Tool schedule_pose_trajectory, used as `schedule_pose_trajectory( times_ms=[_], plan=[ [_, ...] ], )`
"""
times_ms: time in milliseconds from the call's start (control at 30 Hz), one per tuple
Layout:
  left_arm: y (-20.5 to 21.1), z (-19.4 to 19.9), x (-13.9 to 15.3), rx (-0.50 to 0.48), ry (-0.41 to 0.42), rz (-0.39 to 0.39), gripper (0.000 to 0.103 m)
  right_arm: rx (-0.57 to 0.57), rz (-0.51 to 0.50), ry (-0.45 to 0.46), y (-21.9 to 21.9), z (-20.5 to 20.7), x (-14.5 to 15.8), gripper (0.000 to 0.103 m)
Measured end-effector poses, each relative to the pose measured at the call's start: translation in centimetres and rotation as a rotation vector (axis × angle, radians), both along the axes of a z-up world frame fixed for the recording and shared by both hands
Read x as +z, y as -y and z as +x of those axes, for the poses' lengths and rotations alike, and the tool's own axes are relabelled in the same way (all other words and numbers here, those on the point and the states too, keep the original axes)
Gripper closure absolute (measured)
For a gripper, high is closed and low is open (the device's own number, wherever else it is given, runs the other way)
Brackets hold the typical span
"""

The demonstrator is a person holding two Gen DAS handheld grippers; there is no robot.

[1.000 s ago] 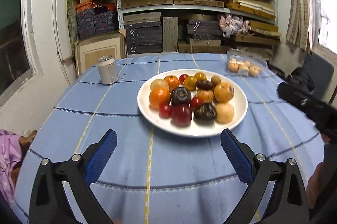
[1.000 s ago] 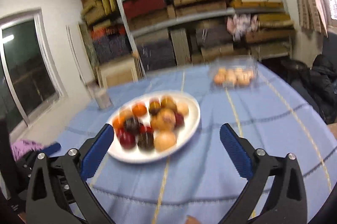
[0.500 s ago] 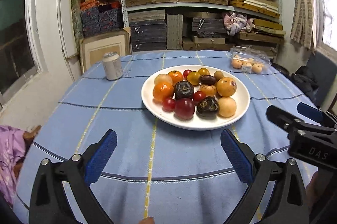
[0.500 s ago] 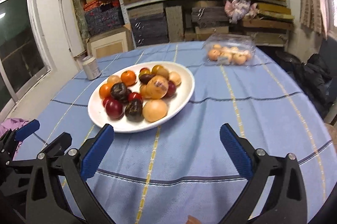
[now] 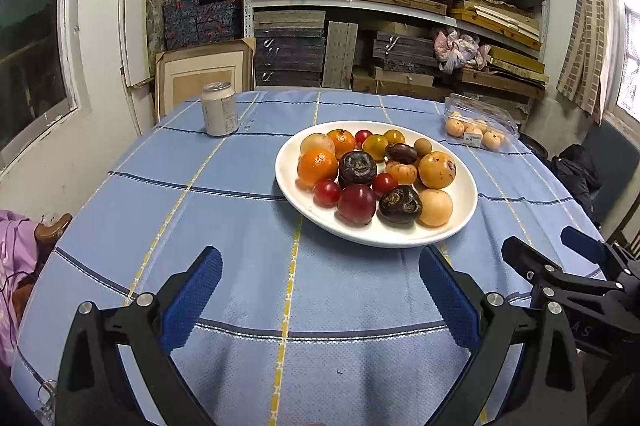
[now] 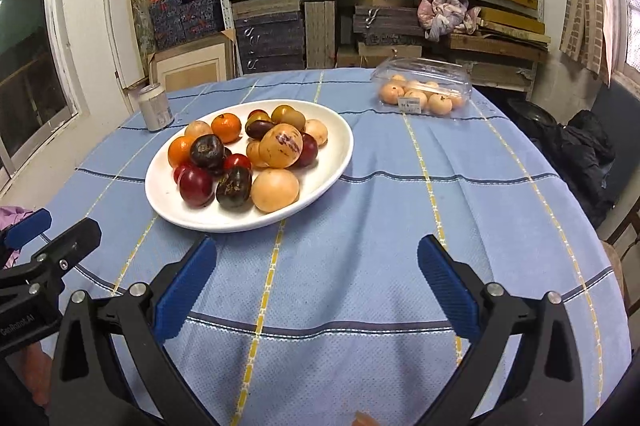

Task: Organize fruits

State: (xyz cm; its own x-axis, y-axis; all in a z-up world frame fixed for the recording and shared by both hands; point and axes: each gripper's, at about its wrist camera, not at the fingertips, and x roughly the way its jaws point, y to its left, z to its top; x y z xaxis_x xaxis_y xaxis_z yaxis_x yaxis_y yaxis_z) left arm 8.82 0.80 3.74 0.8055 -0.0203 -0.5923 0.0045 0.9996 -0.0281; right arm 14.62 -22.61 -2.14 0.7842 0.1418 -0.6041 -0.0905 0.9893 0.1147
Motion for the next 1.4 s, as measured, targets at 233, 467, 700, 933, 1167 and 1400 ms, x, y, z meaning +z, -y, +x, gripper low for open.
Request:
schedule_pose_trajectory(
  times_ms=[233, 467, 700, 933, 1167, 1400],
  plan=[
    [-0.20, 0.17, -0.15, -0.003, -0.012, -0.017, 0.004, 0.006, -0.004, -0.002, -0.05, 0.06, 0.01, 0.004],
    [-0.11, 0.20, -0.24, 0.000, -0.010, -0.009, 0.004, 0.006, -0.004, -0.003, -0.15, 0.05, 0.00, 0.004],
    [0.04, 0.26, -0.30, -0.003, -0.011, 0.003, 0.004, 0.009, -0.006, -0.004, -0.28, 0.12, -0.11, 0.004],
    [-0.02, 0.27, -0.38, -0.003, -0.011, -0.003, 0.004, 0.008, -0.006, -0.004, -0.26, 0.12, -0.08, 0.004],
    [0.01, 0.25, -0.36, -0.002, -0.009, 0.005, 0.004, 0.009, -0.007, -0.005, -0.28, 0.14, -0.11, 0.004],
    [-0.04, 0.33, -0.40, 0.001, -0.013, 0.002, 0.004, 0.008, -0.006, -0.004, -0.28, 0.11, -0.06, 0.004]
  ],
)
